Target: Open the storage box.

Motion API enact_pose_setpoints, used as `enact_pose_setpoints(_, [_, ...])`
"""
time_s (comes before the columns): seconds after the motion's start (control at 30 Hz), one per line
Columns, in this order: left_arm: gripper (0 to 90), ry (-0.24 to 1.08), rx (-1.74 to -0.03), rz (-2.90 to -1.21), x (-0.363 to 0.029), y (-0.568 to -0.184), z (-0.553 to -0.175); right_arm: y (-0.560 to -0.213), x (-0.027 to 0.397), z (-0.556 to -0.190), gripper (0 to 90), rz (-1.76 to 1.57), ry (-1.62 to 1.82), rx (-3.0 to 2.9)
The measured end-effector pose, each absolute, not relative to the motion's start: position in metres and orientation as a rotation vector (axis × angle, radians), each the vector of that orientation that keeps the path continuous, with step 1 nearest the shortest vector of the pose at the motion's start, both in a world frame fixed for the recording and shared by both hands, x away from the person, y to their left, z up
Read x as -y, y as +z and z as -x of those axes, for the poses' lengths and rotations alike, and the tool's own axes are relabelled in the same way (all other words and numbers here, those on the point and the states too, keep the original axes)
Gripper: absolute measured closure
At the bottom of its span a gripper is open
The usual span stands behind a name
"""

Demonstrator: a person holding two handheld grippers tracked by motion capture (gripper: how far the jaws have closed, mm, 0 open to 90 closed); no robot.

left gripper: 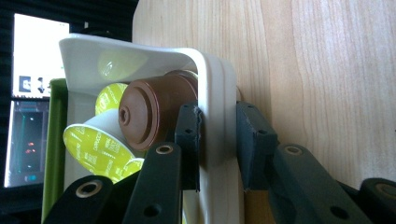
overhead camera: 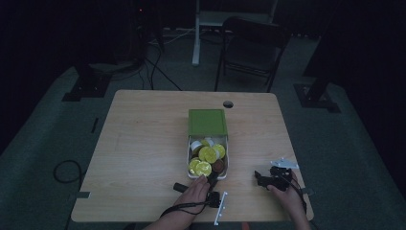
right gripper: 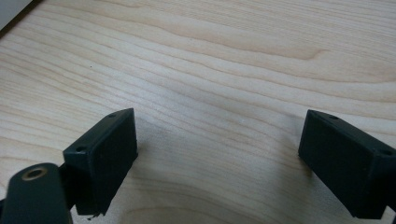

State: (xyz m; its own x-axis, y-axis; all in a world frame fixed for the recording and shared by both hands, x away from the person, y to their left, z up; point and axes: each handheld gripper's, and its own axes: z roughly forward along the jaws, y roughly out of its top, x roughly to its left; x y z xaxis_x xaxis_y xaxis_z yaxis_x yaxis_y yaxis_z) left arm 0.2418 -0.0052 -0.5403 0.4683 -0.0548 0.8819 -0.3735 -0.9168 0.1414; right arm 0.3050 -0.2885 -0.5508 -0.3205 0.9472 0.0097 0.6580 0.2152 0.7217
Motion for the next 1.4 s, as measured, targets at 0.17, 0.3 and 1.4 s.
enact_pose_setpoints(0.17, [72.9,1.41,0.348,-2.418,0.006,-0.539,-0.24,-0.551,0.289,-0.305,11.1,-1.484,0.886,-2.059])
enact_pose_setpoints(0.3, [72.9,1.409,0.348,-2.416,0.007,-0.539,-0.24,-0.551,0.288,-0.305,11.1,-1.483,0.886,-2.059])
enact_pose_setpoints(1.4, [62.3,1.108,0.208,-2.373,-0.005,-0.521,-0.228,-0.551,0.288,-0.305,11.0,-1.483,0.886,-2.058])
